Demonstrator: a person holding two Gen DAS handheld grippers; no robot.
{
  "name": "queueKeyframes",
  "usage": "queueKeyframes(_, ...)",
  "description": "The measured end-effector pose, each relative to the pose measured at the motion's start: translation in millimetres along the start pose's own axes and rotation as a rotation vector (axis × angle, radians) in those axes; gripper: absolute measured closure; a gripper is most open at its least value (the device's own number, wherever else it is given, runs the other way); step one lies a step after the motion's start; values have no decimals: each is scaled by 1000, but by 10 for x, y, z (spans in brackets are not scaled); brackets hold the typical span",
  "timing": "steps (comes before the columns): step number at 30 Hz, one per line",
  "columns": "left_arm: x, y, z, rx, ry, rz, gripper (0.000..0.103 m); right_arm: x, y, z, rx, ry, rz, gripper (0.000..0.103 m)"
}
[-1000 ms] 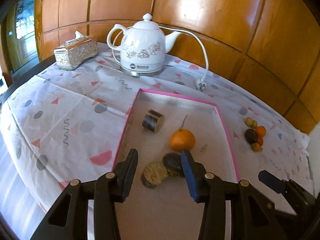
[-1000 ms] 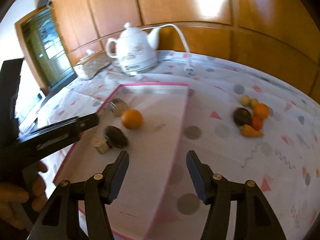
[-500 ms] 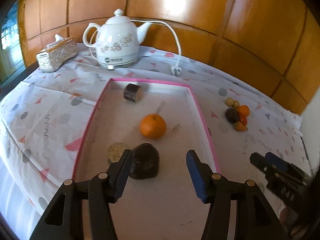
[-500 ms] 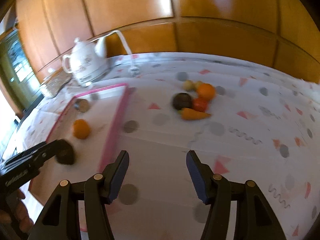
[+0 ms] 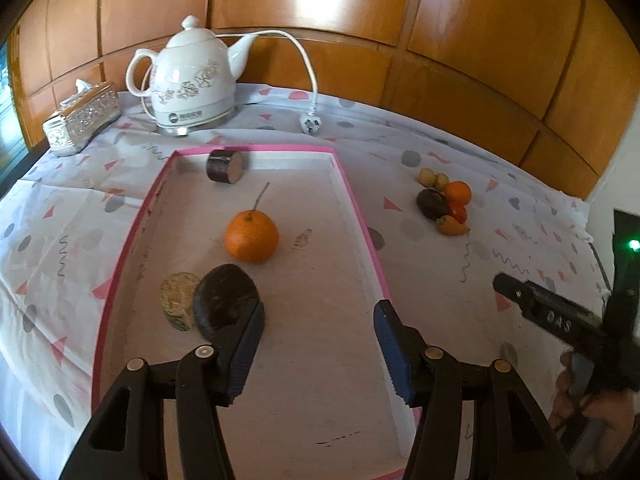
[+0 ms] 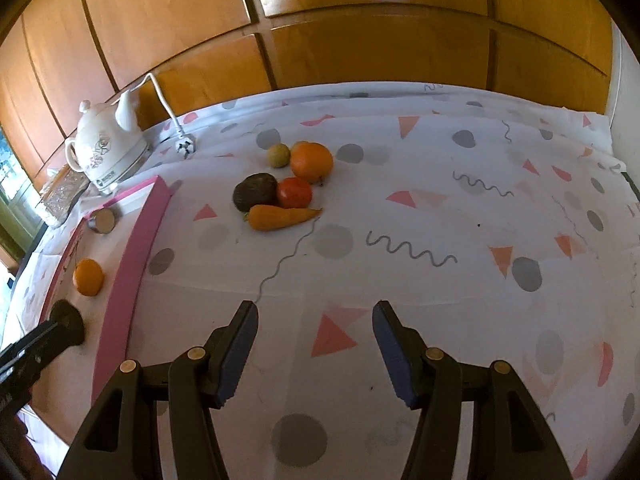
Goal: Organize fruits
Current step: 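Withdraw both tools from the tray toward the tomato and carrot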
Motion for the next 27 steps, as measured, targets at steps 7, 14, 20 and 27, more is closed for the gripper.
queueKeyframes(7, 32, 64, -8, 27, -1, 2, 39, 105, -78, -211, -32, 6, -44, 48)
queueKeyframes(14, 69, 79, -24, 21, -13, 21, 39, 290, -98, -519, -31, 19, -41, 68)
queueKeyframes(20, 105, 136, -59, 28, -18, 35, 39, 554, -176, -690, -49, -13, -45, 68)
queueKeyframes(27, 165, 191, -142, 20, -27, 48, 39, 736, -324, -784, -115, -34, -50, 68)
Point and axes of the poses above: each gripper's, at about its wrist camera, not at the fingertips, and x roughly the way its jaws point, y to its right, z to its underside, the point moved 9 cm from there along x, roughly the way its jaws point, and after that the axes turned 2 degrees about z, right-handed, at the moved point
